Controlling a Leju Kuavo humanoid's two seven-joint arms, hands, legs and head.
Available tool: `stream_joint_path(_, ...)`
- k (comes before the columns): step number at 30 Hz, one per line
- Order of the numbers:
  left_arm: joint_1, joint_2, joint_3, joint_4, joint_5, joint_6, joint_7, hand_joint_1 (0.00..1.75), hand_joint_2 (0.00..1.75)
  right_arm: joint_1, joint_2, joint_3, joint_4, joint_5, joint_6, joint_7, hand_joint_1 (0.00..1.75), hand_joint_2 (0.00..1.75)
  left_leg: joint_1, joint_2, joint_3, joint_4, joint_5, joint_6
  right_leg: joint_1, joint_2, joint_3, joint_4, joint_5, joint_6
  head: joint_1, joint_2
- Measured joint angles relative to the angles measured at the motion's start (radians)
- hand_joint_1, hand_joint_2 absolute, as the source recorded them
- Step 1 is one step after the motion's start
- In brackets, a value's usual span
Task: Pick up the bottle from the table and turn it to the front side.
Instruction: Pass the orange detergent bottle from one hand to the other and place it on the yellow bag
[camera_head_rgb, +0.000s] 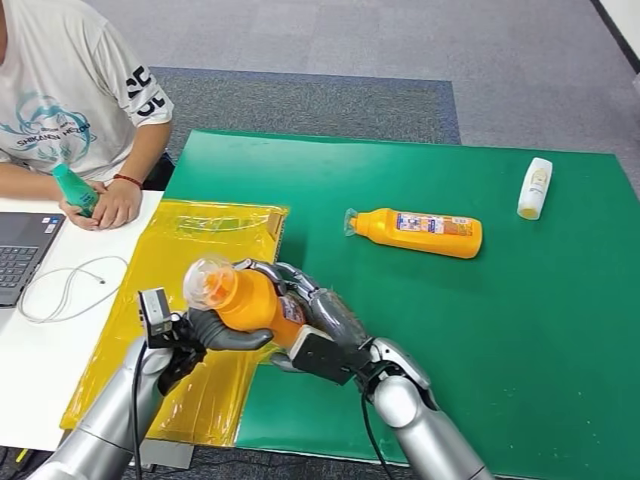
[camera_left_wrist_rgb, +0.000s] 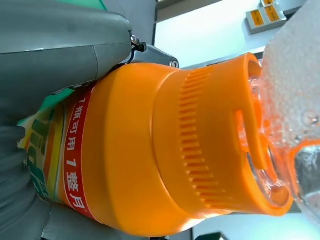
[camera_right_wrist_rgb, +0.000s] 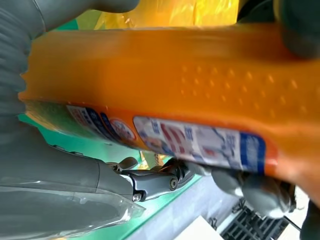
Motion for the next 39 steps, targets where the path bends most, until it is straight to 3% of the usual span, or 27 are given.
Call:
stream_joint_path(9, 0.017, 0.018, -0.077, -0.074, -0.227, 0.207, 0.053, 1.75, 1.75, 0.002, 0.0, -0.094, 0.036, -0.098, 0.02, -0.027, 0.0, 1.75, 0.0, 0.0, 0.0, 0.0, 0.0, 0.0, 0.0, 0.0, 0.0, 0.0, 0.0, 0.0, 0.0, 0.0)
stream_joint_path(20, 0.003, 0.051, -0.206, -0.198, -0.372, 0.373, 0.148, 1.75, 1.75, 0.034, -0.003, -0.257, 0.0, -0.255, 0.103, -0.072, 0.0, 1.75, 0.0, 0.0, 0.0, 0.0, 0.0, 0.0, 0.0, 0.0, -0.001, 0.0, 0.0, 0.0, 0.0, 0.0)
stream_joint_path(31, -0.008, 0.083, -0.285, -0.212, -0.392, 0.392, 0.174, 1.75, 1.75, 0.035, -0.015, -0.418, -0.076, -0.303, 0.126, -0.079, 0.0, 1.75, 0.0, 0.0, 0.0, 0.0, 0.0, 0.0, 0.0, 0.0, -0.001, 0.0, 0.001, 0.001, 0.0, 0.0)
stream_joint_path(39, -0.034, 0.123, -0.312, -0.212, -0.296, 0.331, 0.225, 1.75, 1.75, 0.035, -0.015, -0.485, -0.11, -0.295, 0.114, -0.091, 0.0, 1.75, 0.0, 0.0, 0.0, 0.0, 0.0, 0.0, 0.0, 0.0, -0.001, 0.0, 0.001, 0.001, 0.0, 0.0)
